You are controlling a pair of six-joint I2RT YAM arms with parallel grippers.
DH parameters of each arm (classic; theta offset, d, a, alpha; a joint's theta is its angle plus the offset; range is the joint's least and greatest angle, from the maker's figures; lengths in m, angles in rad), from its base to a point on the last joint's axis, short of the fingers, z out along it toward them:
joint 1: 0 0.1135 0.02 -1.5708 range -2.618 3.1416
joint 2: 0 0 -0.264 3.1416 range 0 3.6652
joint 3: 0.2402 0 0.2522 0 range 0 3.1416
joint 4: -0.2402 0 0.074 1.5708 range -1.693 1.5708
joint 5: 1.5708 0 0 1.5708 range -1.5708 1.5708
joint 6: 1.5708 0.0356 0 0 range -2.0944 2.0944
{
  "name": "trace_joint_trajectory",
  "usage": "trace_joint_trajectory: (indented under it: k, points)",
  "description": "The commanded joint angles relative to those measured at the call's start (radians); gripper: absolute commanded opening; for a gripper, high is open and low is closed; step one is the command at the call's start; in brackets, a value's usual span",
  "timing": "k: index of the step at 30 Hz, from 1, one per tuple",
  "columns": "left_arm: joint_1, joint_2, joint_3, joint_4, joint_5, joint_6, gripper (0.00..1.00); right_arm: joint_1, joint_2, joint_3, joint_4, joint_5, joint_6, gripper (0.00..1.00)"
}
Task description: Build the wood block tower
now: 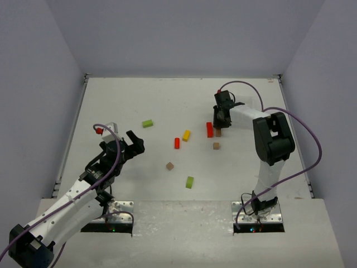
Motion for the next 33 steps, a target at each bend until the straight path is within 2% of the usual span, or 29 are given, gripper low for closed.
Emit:
trace_joint_trajectory:
  k: [1, 13, 18, 23, 25, 26, 28, 33]
  points:
    - [0.007, -0.011, 0.001, 0.032, -0.007, 0.014, 1.00, -0.001, 0.011, 0.038, 0.007, 0.005, 0.018, 0.30]
    - [0.007, -0.009, 0.000, 0.037, 0.002, 0.020, 1.00, -0.003, -0.014, 0.072, -0.052, 0.043, 0.020, 0.44]
    - [0.007, -0.006, 0.001, 0.036, 0.005, 0.022, 1.00, -0.002, -0.067, 0.082, -0.057, 0.050, 0.004, 0.46]
    - [0.007, -0.007, 0.003, 0.036, 0.014, 0.022, 1.00, -0.001, -0.134, 0.083, -0.081, 0.039, 0.013, 0.52]
    - [0.007, -0.007, 0.003, 0.036, 0.018, 0.022, 1.00, 0.000, -0.169, 0.059, -0.076, 0.001, 0.026, 0.70]
    - [0.007, -0.008, 0.002, 0.038, 0.021, 0.022, 1.00, 0.000, -0.180, 0.039, -0.072, -0.009, 0.031, 0.83]
    - [0.007, -0.010, 0.001, 0.038, 0.025, 0.020, 1.00, 0.004, -0.200, 0.024, -0.075, -0.032, 0.036, 0.99]
    - [0.007, -0.017, 0.001, 0.038, 0.026, 0.019, 1.00, 0.028, -0.179, 0.029, -0.096, 0.006, 0.028, 0.99]
